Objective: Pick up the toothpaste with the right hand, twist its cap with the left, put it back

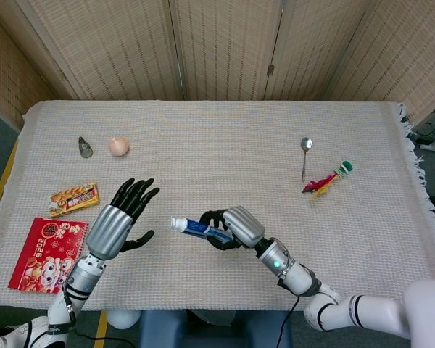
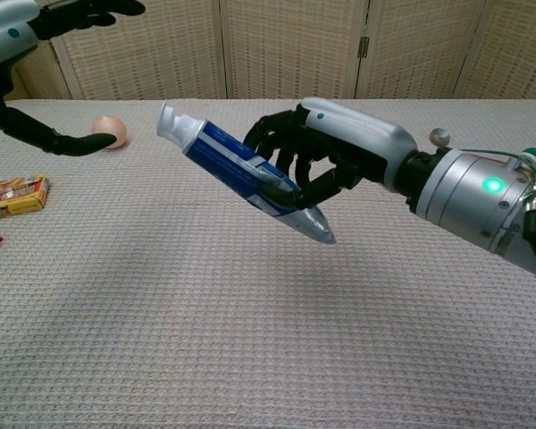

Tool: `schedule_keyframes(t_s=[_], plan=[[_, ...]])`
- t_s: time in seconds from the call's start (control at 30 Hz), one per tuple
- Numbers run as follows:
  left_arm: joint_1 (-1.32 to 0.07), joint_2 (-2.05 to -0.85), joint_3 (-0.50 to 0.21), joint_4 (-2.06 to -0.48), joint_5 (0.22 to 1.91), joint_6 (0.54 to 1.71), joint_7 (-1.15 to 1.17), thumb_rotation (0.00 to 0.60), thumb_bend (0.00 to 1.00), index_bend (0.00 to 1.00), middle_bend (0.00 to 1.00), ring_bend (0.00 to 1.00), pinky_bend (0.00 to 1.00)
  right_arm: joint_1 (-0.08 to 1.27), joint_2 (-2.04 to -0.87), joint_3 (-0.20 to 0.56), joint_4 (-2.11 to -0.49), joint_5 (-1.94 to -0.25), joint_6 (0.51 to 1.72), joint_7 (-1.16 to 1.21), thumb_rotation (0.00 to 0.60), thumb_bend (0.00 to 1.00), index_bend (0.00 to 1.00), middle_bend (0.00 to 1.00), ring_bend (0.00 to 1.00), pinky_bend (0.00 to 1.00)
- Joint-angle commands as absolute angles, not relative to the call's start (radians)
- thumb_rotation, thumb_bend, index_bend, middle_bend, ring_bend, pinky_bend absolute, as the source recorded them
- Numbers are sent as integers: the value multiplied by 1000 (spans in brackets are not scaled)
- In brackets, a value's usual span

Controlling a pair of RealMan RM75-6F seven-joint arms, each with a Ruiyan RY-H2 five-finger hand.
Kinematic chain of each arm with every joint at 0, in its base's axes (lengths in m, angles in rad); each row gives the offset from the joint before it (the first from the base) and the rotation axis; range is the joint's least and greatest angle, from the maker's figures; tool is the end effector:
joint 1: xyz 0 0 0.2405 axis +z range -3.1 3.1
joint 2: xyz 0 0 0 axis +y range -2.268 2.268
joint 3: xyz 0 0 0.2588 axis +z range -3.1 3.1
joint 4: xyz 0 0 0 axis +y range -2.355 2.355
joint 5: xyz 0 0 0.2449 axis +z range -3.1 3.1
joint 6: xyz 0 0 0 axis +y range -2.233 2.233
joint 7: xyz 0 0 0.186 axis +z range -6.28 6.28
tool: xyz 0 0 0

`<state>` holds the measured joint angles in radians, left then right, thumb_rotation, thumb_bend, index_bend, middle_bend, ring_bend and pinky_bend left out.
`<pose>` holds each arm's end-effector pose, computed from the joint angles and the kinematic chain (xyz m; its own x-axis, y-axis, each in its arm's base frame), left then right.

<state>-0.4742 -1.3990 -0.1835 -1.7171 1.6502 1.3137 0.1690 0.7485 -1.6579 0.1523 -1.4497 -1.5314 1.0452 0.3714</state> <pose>-0.1107 0.3138 0.0293 0.2178 -0.0495 0.9747 0.8112 -0.5462 -0.2090 -0.0610 -0.3429 -0.0917 -0.0455 -0.4779 0.8772 -0.8089 -0.4977 -0.3131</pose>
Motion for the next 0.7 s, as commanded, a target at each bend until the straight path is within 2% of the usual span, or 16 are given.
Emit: schedule_keyframes(t_s=[0.03, 0.7], plan=[[-492, -1416, -194, -1723, 1643, 1308, 182, 600, 327, 0, 50, 79, 0, 756, -1665, 146, -1449, -1536, 1037, 363, 600, 794, 708, 595, 607, 595], [-541, -1462, -183, -1738, 1626, 1296, 214, 600, 328, 0, 50, 80, 0, 768, -1684, 142, -1463, -1514, 1025, 312, 600, 794, 710, 597, 605, 596]])
